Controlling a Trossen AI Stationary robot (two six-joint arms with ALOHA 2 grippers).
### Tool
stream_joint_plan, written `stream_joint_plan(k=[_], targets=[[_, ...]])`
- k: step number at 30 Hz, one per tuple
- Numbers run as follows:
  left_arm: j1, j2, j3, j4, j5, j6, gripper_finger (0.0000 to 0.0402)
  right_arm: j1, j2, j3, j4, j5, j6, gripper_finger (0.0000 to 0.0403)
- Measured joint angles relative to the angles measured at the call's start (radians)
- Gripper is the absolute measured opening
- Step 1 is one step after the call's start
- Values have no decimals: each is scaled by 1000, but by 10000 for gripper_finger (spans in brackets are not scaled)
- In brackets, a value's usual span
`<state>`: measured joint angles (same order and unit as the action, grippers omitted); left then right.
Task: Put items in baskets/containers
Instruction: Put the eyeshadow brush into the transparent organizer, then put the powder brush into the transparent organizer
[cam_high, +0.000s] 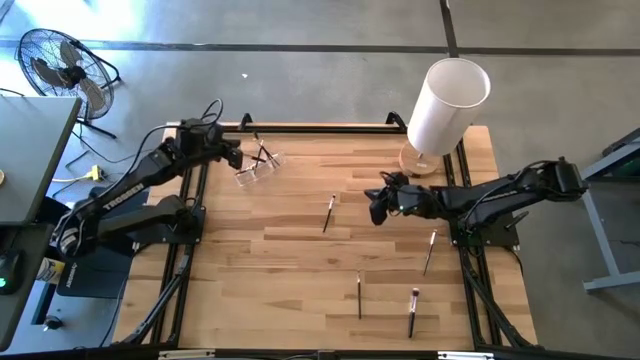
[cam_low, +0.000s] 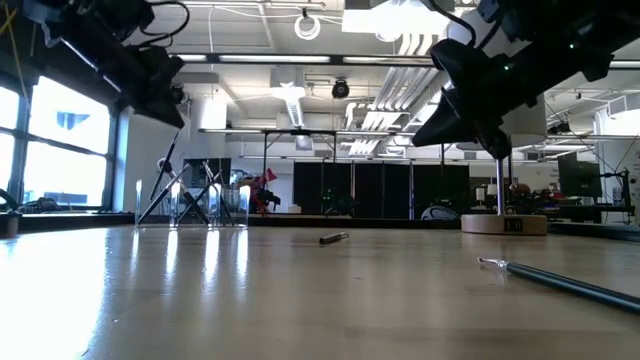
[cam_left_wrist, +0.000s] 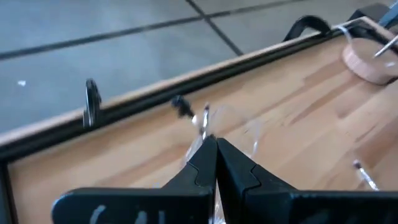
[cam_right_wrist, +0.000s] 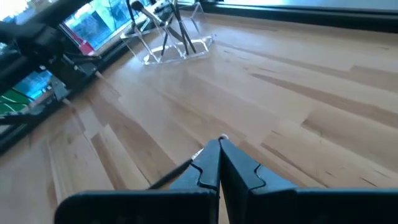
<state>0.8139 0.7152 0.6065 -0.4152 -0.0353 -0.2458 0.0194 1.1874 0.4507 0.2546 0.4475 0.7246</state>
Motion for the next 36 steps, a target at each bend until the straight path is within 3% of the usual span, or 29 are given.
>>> stream_joint_plan(k=[8, 17, 21, 26, 32, 36], targets=[[-2, 1, -86, -8, -5, -80, 16, -1, -4, 0, 7, -14, 18, 1], [-2, 0, -83, -1, 6, -89, 111, -1, -4, 1, 5, -47, 10, 1], [-24, 0, -6, 2, 85, -129, 131, -1, -5, 1, 5, -97, -45, 2], [-188, 30, 105, 56, 97, -140, 116, -1, -5, 1, 5, -168, -80, 3], [-504, 121, 154, 160, -74, -228, 57, -1, -5, 1, 4, -227, -91, 2], [-722, 261, 154, 199, -170, -329, 7, -1, -5, 1, 5, -270, -120, 1]])
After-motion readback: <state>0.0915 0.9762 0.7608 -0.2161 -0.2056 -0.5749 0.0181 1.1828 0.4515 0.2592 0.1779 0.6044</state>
